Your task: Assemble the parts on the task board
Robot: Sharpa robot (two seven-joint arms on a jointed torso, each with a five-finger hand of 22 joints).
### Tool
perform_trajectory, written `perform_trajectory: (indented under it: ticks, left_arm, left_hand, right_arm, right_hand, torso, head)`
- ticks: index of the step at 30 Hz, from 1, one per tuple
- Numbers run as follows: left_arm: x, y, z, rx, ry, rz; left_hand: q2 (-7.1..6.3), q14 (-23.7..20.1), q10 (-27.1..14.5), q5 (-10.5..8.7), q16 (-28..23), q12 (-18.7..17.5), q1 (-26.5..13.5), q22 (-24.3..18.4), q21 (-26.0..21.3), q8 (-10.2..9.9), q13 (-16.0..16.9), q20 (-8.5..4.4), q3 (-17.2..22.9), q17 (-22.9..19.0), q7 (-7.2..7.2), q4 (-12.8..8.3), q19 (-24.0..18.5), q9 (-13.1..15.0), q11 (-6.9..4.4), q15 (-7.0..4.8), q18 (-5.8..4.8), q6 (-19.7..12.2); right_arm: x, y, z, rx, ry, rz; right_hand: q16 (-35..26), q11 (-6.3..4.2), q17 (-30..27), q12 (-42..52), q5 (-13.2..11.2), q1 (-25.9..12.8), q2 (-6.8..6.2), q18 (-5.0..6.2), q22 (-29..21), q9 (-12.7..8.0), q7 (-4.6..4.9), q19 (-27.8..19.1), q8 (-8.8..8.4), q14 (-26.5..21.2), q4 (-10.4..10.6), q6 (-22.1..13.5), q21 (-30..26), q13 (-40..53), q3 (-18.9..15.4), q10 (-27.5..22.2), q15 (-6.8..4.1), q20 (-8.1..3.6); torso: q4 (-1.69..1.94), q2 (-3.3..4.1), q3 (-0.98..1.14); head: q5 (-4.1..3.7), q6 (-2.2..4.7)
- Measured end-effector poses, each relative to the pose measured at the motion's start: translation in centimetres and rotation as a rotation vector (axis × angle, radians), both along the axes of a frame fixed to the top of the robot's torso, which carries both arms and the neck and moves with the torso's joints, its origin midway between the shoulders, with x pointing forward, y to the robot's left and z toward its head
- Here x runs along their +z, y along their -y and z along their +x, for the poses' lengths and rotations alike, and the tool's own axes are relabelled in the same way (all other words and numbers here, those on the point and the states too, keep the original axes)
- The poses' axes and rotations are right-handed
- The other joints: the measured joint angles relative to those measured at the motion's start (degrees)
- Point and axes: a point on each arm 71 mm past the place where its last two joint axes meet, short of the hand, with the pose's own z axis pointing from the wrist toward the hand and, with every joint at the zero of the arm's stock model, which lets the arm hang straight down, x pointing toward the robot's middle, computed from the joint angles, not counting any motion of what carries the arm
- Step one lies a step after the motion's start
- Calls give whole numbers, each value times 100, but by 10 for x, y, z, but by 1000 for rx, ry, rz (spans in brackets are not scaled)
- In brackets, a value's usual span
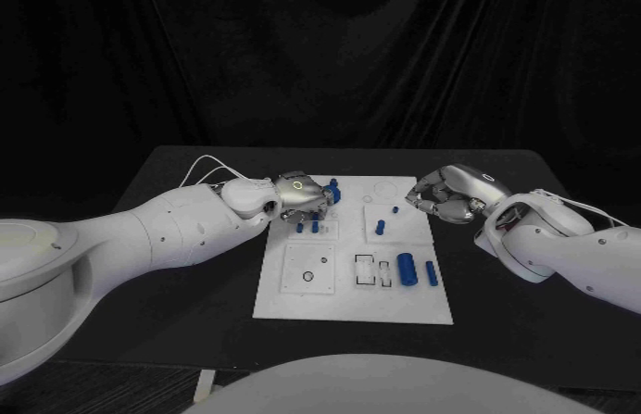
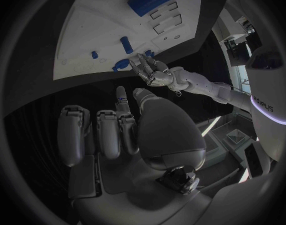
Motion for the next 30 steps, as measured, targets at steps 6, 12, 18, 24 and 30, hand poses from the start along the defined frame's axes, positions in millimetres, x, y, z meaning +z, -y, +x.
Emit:
perform_trajectory:
  ticks: [6,12,18,24,30]
  left_arm:
    - [0,0,0,0,0,0]
    - [0,0,0,2,2,-1]
    - [1,-3,-1,0,14,-12]
    - [4,-10,-6,-8,39,-45]
    - [9,-16,-8,5,46,-98]
  left_hand:
    - [53,0,23,47,0,21,-54,0,0,1,-35,0,0,-27,59,0,0,22,22,0,0,101]
    - [76,0,27,51,14,35,-76,0,0,-2,-50,-12,0,-37,72,-1,12,42,26,0,0,114]
    - [130,69,250,50,63,129,-130,0,25,-33,-89,-47,-16,-66,83,-16,75,83,67,44,0,188]
    - [143,370,599,-162,133,133,-144,-1,535,-141,-228,-43,-5,-126,52,-5,628,123,43,28,-1,239]
    - [120,422,763,-236,133,82,-167,0,544,-187,-321,-40,81,-161,81,80,719,121,64,31,0,267]
  right_arm:
    - [-1,0,0,0,-1,0]
    - [-1,0,0,-1,-1,0]
    - [-1,1,0,-2,-2,-1]
    - [-1,2,0,-3,-2,-2]
    - [-2,2,0,-6,-5,-4]
  right_hand:
    - [0,0,0,0,0,0,0,0,0,0,0,0,0,0,0,0,0,5,0,0,0,0]
    - [0,0,0,0,0,0,0,0,0,0,0,0,0,0,0,0,0,4,0,0,0,0]
    - [0,0,0,0,0,0,0,0,3,0,0,0,0,0,16,0,0,4,16,0,0,0]
    - [0,0,0,0,0,0,0,0,4,0,0,0,0,0,16,0,0,3,16,0,0,0]
    - [0,0,0,0,0,0,0,1,4,0,0,0,0,0,16,0,0,3,16,0,0,0]
  torso:
    - [0,-1,0]
    - [2,-1,1]
    - [2,-1,1]
    - [2,-1,1]
    - [4,-4,1]
  head:
    - [10,0]
    - [17,0]
    - [17,0]
    - [0,0]
    - [-1,0]
